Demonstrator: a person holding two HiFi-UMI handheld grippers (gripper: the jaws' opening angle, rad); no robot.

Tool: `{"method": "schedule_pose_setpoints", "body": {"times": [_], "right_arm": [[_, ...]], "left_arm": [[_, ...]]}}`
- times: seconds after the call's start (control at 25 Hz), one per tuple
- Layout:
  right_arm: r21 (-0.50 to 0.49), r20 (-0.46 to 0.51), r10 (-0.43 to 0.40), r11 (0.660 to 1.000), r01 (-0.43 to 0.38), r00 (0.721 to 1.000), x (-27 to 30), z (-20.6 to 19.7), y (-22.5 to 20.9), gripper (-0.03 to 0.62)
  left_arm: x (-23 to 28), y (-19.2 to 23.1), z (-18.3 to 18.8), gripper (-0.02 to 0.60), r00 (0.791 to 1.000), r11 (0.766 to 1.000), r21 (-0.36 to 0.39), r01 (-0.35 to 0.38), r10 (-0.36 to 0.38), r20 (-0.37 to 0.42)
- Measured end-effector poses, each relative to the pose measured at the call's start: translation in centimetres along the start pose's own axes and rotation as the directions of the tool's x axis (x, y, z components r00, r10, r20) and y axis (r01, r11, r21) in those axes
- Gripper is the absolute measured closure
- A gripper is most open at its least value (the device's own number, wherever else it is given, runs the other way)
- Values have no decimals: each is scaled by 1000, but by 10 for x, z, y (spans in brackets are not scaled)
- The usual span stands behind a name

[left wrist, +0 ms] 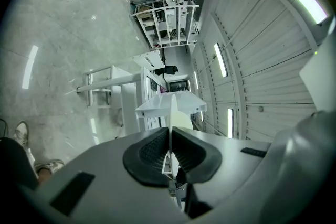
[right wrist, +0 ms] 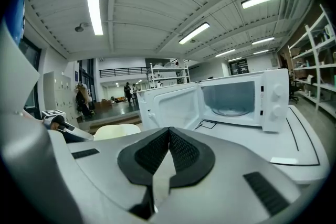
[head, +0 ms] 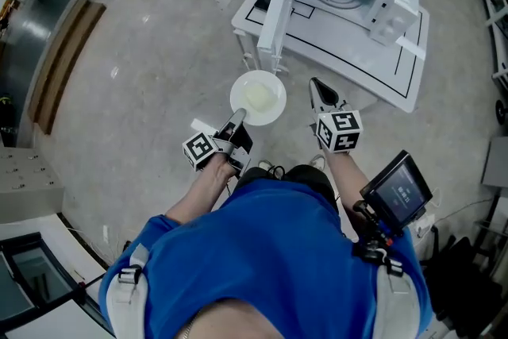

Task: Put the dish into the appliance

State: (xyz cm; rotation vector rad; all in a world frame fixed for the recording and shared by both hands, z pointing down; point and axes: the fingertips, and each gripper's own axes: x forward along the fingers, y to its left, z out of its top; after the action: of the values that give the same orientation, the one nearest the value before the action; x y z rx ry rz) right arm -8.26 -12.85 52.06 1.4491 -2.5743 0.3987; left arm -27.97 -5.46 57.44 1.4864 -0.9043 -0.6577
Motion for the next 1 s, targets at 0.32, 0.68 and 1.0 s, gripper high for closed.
{"method": "schedule_pose_setpoints", "body": {"times": [0.32,0.68,1.0], "right_arm": [[23,10,-36,999,36,999,-30,-2,-56,592],[22,21,-31,999,31,999,-55,5,-127,592],[28,35,-28,999,27,999,-78,10,-189,592]], "left_arm": [[40,-11,-39,565,1000,1000,-6,0,-1,-25],[100,-25,-88,565,1000,1000,-7,-9,9,-13],[158,-41,-123,565,1000,1000,2,0,0,13]]}}
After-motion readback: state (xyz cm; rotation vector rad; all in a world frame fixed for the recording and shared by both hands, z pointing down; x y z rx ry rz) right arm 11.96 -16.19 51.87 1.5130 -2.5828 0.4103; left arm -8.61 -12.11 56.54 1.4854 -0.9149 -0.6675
